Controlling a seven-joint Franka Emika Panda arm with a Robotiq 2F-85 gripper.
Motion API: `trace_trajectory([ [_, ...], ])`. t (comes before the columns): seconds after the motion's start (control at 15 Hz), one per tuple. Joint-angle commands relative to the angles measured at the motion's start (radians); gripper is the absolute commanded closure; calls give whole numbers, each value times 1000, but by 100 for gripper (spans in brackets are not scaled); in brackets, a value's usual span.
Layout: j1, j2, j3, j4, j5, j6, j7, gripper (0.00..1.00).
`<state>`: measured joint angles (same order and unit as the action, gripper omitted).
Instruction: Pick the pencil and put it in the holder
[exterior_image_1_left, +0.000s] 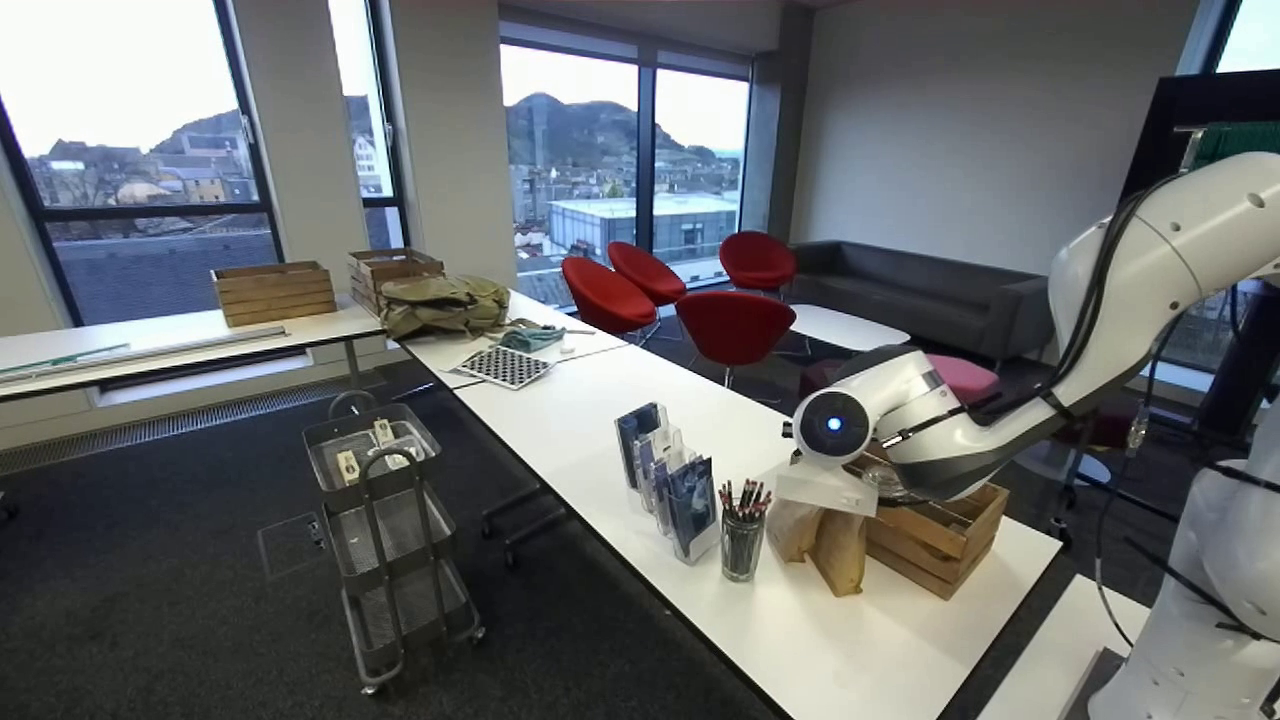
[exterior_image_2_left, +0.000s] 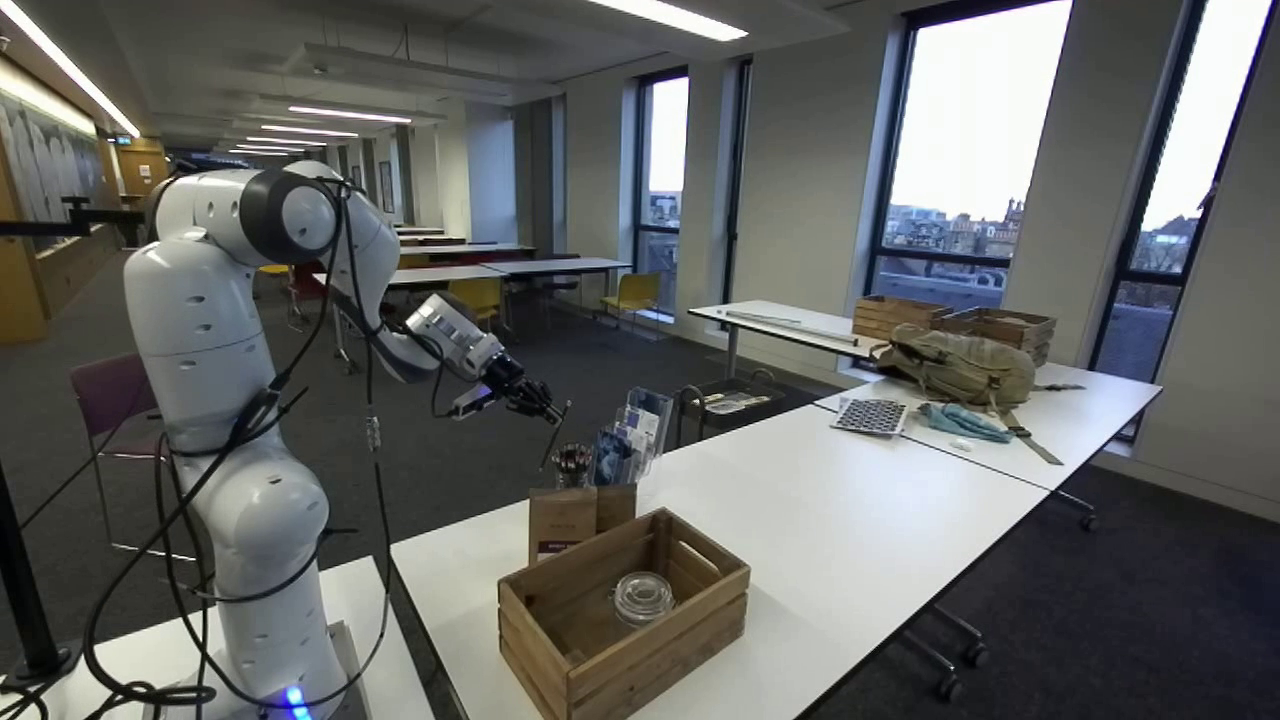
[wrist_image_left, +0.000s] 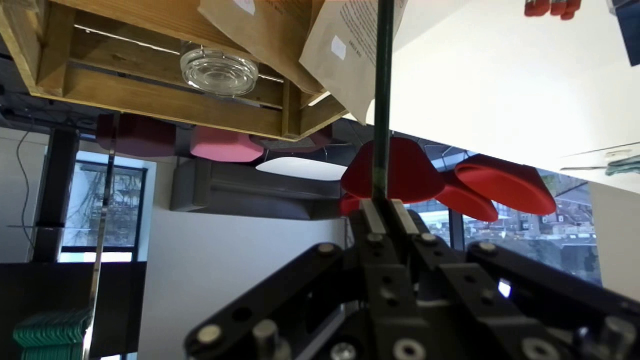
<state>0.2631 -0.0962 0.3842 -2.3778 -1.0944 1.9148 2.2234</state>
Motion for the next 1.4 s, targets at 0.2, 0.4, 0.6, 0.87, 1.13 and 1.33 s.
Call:
trace_trajectory([
  [0.2,25,46,-21,36,-94,6,29,98],
  [0.4,27,50,-23,44,-127,12,53,98],
  [0.6,28,52,-23,48,-144,9,55,98],
  [0.87,29,52,-23,51,-168,10,62,98],
  [1.13,29,51,-24,50,-211,44,92,98],
  [1.33,28,52,-26,49,-242,73,95,98],
])
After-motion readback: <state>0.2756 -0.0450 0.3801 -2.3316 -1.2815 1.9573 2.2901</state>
